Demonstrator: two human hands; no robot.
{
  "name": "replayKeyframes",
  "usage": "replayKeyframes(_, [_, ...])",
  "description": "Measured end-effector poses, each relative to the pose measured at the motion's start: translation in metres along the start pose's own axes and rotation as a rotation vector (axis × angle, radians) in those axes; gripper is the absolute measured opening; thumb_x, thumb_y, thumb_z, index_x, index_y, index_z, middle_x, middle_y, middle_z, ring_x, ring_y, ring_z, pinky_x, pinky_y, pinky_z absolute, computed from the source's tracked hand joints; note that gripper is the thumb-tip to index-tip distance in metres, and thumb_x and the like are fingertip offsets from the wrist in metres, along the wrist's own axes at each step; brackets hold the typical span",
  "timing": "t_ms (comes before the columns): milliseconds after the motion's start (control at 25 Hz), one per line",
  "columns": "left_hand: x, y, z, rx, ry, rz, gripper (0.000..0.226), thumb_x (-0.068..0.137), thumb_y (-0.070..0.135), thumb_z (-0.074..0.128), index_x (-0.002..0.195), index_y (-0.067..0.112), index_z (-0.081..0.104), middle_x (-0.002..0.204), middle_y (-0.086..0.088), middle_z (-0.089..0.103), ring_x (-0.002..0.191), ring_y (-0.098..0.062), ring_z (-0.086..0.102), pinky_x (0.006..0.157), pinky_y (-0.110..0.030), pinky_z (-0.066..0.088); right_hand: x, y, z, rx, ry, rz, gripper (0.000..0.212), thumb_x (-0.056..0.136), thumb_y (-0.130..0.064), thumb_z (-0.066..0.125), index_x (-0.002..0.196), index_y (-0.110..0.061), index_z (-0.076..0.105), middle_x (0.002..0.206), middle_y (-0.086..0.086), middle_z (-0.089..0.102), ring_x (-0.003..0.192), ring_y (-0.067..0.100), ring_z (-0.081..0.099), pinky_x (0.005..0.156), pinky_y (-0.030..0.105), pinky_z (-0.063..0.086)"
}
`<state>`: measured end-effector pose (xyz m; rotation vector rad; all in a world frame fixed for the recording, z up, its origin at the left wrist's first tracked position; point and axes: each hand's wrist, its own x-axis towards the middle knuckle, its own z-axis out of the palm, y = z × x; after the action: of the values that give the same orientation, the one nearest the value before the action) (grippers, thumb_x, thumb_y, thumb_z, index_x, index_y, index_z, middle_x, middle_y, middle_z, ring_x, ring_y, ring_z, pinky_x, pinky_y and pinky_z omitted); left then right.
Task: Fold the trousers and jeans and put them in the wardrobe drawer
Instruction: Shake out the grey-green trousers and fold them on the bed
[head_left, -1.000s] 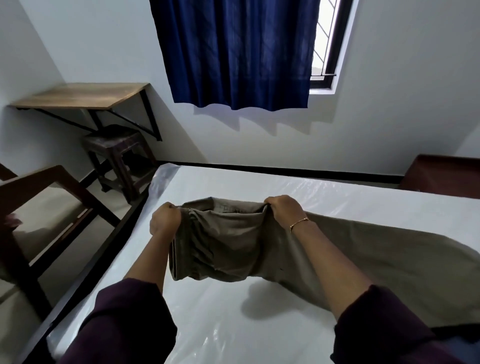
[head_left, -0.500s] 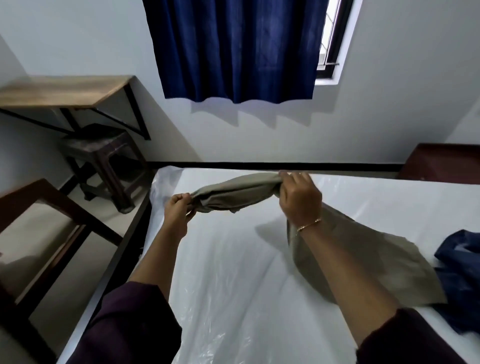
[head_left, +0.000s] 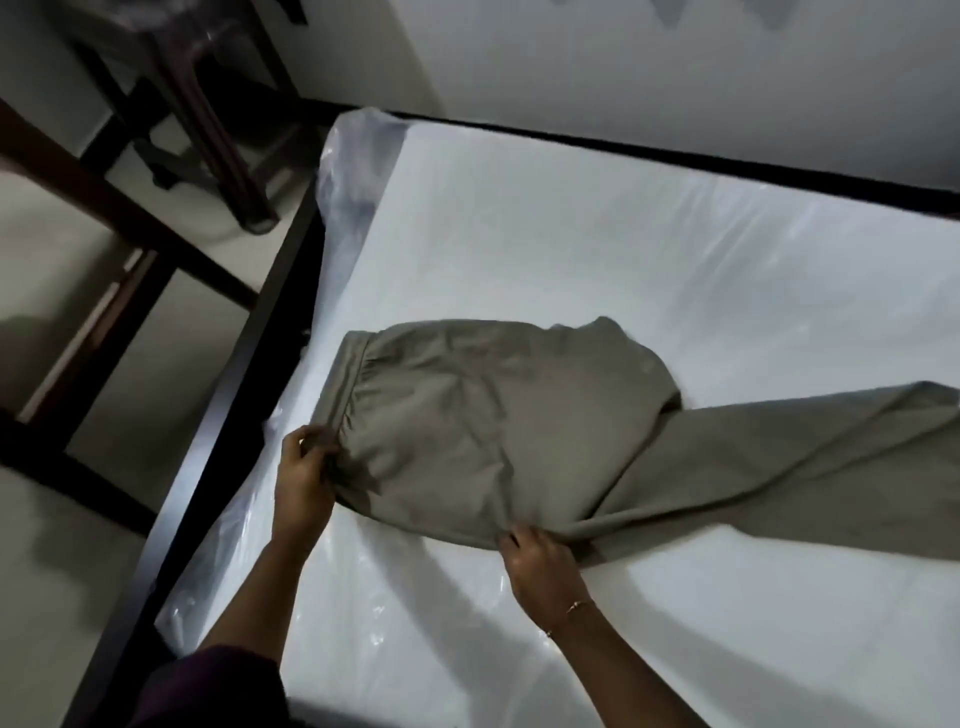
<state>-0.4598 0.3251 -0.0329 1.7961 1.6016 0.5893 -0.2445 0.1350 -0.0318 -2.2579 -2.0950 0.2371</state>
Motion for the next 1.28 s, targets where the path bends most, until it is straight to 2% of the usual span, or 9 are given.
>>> replayKeyframes(80, [-0.009, -0.016, 0.004, 0.094, 0.035, -0.116, 0.022, 0.084, 0.006, 0.049, 0.103, 0.006, 0.059, 0.111, -0.017, 0.053, 0.103, -0.041, 0.051, 0.086, -0.041, 0.045, 0.0, -0.014, 0.018, 0.009, -0.073, 0.016, 0.033, 0.058, -0.005, 0.033, 0.06, -0.019, 0.062, 0.061, 0.001, 0.059, 0.047, 0.018, 0.057, 0.034, 0.018, 0.038])
replayKeyframes(160, [-0.018, -0.01, 0.01, 0.168, 0.1, -0.099, 0.02, 0.08, 0.016, 0.044, 0.092, 0.008, 0.059, 0.103, -0.017, 0.056, 0.098, -0.038, 0.05, 0.087, -0.052, 0.045, -0.002, -0.019, 0.03, 0.023, -0.075, 0.019, 0.028, 0.059, -0.005, 0.037, 0.064, -0.017, 0.061, 0.067, 0.003, 0.06, 0.052, 0.02, 0.059, 0.036, 0.02, 0.041])
replayKeyframes(320, [-0.048, 0.019, 0.054, 0.407, -0.134, 0.491, 0.02, 0.076, 0.005, 0.048, 0.089, -0.002, 0.062, 0.104, -0.026, 0.06, 0.099, -0.043, 0.055, 0.085, -0.059, 0.045, -0.009, -0.021, 0.031, 0.12, 0.039, 0.097, 0.026, 0.068, -0.018, 0.045, 0.088, -0.014, 0.061, 0.087, 0.008, 0.063, 0.057, 0.025, 0.06, 0.051, 0.026, 0.049])
replayKeyframes(520, [-0.095, 0.087, 0.117, 0.271, -0.407, 0.78, 0.018, 0.08, 0.007, 0.05, 0.095, 0.003, 0.057, 0.098, -0.021, 0.061, 0.087, -0.038, 0.057, 0.078, -0.04, 0.05, -0.037, 0.019, 0.008, 0.224, 0.044, 0.425, 0.044, 0.073, -0.026, 0.043, 0.113, -0.011, 0.051, 0.114, 0.018, 0.062, 0.091, 0.031, 0.064, 0.075, 0.04, 0.052])
replayKeyframes(720, [-0.129, 0.164, 0.177, 0.248, -0.516, 1.02, 0.024, 0.077, 0.006, 0.049, 0.094, 0.004, 0.066, 0.099, -0.014, 0.064, 0.091, -0.028, 0.054, 0.08, -0.033, 0.046, -0.08, 0.122, -0.013, 0.4, 0.068, 0.977, 0.044, 0.066, 0.002, 0.067, 0.109, 0.0, 0.059, 0.111, 0.022, 0.056, 0.086, 0.041, 0.061, 0.069, 0.043, 0.05])
replayKeyframes(840, [-0.143, 0.203, 0.22, 0.323, -0.52, 1.029, 0.037, 0.069, 0.006, 0.038, 0.088, 0.004, 0.07, 0.092, -0.011, 0.066, 0.082, -0.025, 0.054, 0.071, -0.028, 0.048, -0.106, 0.178, -0.014, 0.385, 0.036, 1.105, 0.041, 0.084, -0.003, 0.052, 0.125, -0.004, 0.051, 0.128, 0.018, 0.045, 0.11, 0.037, 0.049, 0.089, 0.042, 0.042])
replayKeyframes(1000, [-0.169, 0.244, 0.272, 0.414, -0.588, 0.905, 0.035, 0.064, 0.007, 0.037, 0.077, 0.008, 0.07, 0.083, -0.009, 0.067, 0.067, -0.026, 0.065, 0.052, -0.023, 0.052, -0.128, 0.243, -0.012, 0.392, 0.162, 1.13, 0.047, 0.085, -0.004, 0.053, 0.131, -0.01, 0.047, 0.135, 0.018, 0.037, 0.113, 0.038, 0.043, 0.09, 0.042, 0.042])
replayKeyframes(1160, [-0.176, 0.292, 0.334, 0.476, -0.566, 0.884, 0.04, 0.068, 0.01, 0.034, 0.085, 0.008, 0.07, 0.087, -0.011, 0.067, 0.072, -0.029, 0.065, 0.057, -0.026, 0.053, -0.145, 0.309, -0.014, 0.349, 0.183, 1.125, 0.032, 0.08, -0.011, 0.064, 0.112, -0.013, 0.064, 0.119, 0.023, 0.049, 0.103, 0.042, 0.046, 0.079, 0.045, 0.045])
replayKeyframes(1280, [-0.166, 0.334, 0.376, 0.576, -0.516, 0.867, 0.04, 0.069, 0.014, 0.038, 0.093, 0.008, 0.07, 0.097, -0.015, 0.066, 0.09, -0.037, 0.064, 0.067, -0.037, 0.058, -0.156, 0.353, -0.016, 0.262, 0.187, 1.006, 0.03, 0.062, -0.013, 0.08, 0.09, -0.014, 0.07, 0.096, 0.02, 0.059, 0.083, 0.04, 0.057, 0.064, 0.043, 0.048])
